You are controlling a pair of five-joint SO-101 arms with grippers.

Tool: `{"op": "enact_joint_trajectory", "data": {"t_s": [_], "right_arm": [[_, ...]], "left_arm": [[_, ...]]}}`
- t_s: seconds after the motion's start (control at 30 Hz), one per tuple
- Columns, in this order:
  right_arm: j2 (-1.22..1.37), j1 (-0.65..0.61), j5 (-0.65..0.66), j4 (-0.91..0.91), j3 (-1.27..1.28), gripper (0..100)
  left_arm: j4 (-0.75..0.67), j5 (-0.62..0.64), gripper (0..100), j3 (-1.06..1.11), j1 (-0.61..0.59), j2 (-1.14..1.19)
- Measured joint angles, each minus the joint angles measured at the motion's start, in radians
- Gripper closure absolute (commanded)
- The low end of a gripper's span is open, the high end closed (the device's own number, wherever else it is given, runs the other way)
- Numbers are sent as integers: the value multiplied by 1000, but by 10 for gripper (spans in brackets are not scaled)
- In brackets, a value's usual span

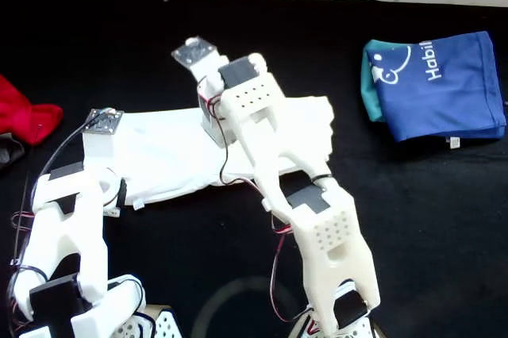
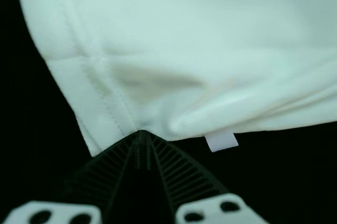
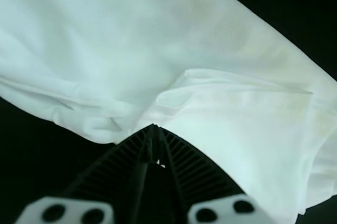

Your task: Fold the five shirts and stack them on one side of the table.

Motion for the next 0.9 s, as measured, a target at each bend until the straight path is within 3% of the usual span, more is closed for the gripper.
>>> {"op": "enact_joint_trajectory", "data": {"t_s": [0.23,0.5,0.7,0.9], "right_arm": [[12,-69,-112,-12,2,992],[71,-152,-138,-75,3,992],[118,-152,-172,-86,2,992],[160,-152,-181,-81,2,992]], "left_arm": [[0,6,988,0,0,0],[135,187,988,-95,-2,3],[279,301,988,-241,-84,3],[313,333,987,-377,-201,5]]}}
